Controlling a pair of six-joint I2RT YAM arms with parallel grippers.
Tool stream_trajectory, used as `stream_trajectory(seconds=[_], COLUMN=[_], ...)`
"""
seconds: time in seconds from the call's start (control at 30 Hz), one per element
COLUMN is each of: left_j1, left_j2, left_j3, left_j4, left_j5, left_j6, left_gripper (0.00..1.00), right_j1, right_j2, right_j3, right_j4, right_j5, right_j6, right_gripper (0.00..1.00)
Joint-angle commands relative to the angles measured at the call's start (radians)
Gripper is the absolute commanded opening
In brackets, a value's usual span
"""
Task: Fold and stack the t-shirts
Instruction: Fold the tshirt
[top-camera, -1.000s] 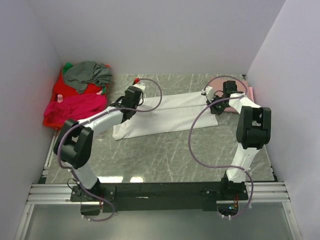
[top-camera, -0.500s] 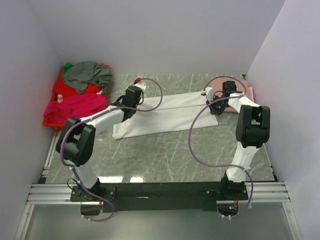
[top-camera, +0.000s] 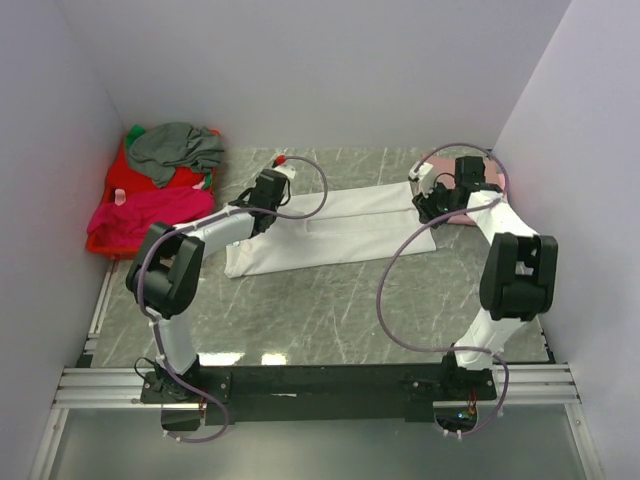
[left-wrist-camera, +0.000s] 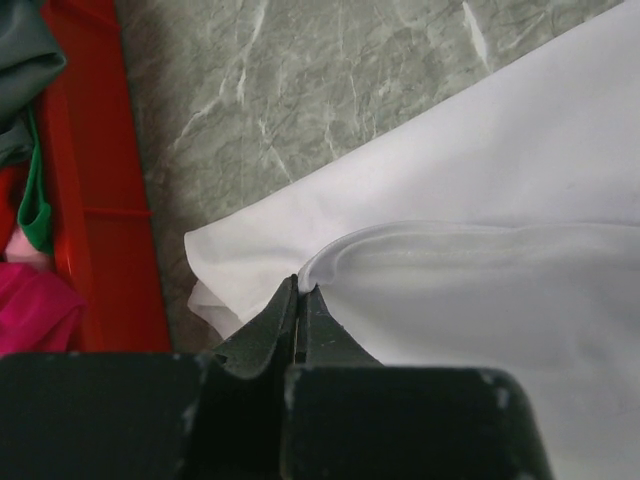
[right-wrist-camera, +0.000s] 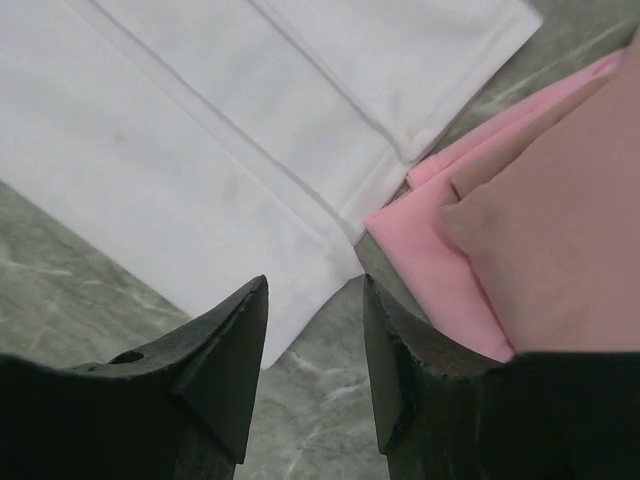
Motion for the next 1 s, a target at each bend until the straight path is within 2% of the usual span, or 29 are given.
stream_trajectory(seconds=[0.0,0.17,0.2,0.23,0.27,0.33,0.37,0.4,0.43,0.5,0.53,0.57,0.63,0.67,0.7,0.8,0.9,0.97], left_j1=[0.003,0.011,0.014,0.017,0.023,0.026,0.026,0.026,0.028,0.034,0.04,0.044,0.057,0.07,0.075,0.087,0.092,0.092], left_j2=[0.023,0.069,0.078,0.093,0.095,0.06,0.037,0.009,-0.055,-0.14,-0.245,-0.307,-0.507,-0.576,-0.711,-0.943,-1.084,-1.114], left_j3=[0.063,0.109,0.129,0.152,0.189,0.209,0.213,0.213,0.213,0.189,0.163,0.084,-0.03,-0.161,-0.228,-0.484,-0.633,-0.691], left_j4=[0.036,0.014,-0.014,-0.046,-0.08,-0.137,-0.148,-0.172,-0.189,-0.253,-0.269,-0.284,-0.298,-0.3,-0.306,-0.312,-0.332,-0.303], left_j5=[0.018,-0.014,-0.022,-0.037,-0.077,-0.118,-0.161,-0.175,-0.186,-0.144,-0.11,-0.073,0.099,0.151,0.226,0.312,0.332,0.316], left_j6=[0.028,0.033,0.021,-0.025,-0.053,-0.132,-0.175,-0.205,-0.264,-0.32,-0.385,-0.428,-0.559,-0.608,-0.733,-0.983,-1.157,-1.199], left_gripper=[0.01,0.01,0.05,0.13,0.35,0.54,0.84,0.92,0.96,0.97,0.97,0.98,0.98,0.98,0.98,0.95,0.93,0.91], right_j1=[0.006,0.006,0.006,0.007,0.006,0.006,0.006,0.006,0.007,0.007,0.007,0.007,0.007,0.007,0.007,0.007,0.01,0.016], right_j2=[-0.098,-0.182,-0.194,-0.219,-0.228,-0.259,-0.27,-0.279,-0.296,-0.316,-0.32,-0.328,-0.346,-0.349,-0.348,-0.307,-0.258,-0.242], right_j3=[-0.04,-0.131,-0.166,-0.183,-0.198,-0.232,-0.244,-0.266,-0.275,-0.295,-0.301,-0.31,-0.344,-0.353,-0.363,-0.355,-0.335,-0.337], right_j4=[-0.025,-0.143,-0.155,-0.157,-0.157,-0.154,-0.152,-0.154,-0.157,-0.199,-0.224,-0.247,-0.293,-0.299,-0.28,-0.185,-0.116,-0.076], right_j5=[-0.101,-0.227,-0.247,-0.256,-0.258,-0.26,-0.261,-0.263,-0.267,-0.281,-0.296,-0.299,-0.307,-0.303,-0.292,-0.218,-0.152,-0.111], right_j6=[-0.023,-0.208,-0.227,-0.239,-0.247,-0.247,-0.25,-0.255,-0.261,-0.311,-0.396,-0.443,-0.527,-0.584,-0.593,-0.546,-0.515,-0.497], right_gripper=[0.5,0.51,0.51,0.51,0.52,0.52,0.52,0.52,0.52,0.52,0.52,0.52,0.53,0.53,0.54,0.54,0.53,0.53])
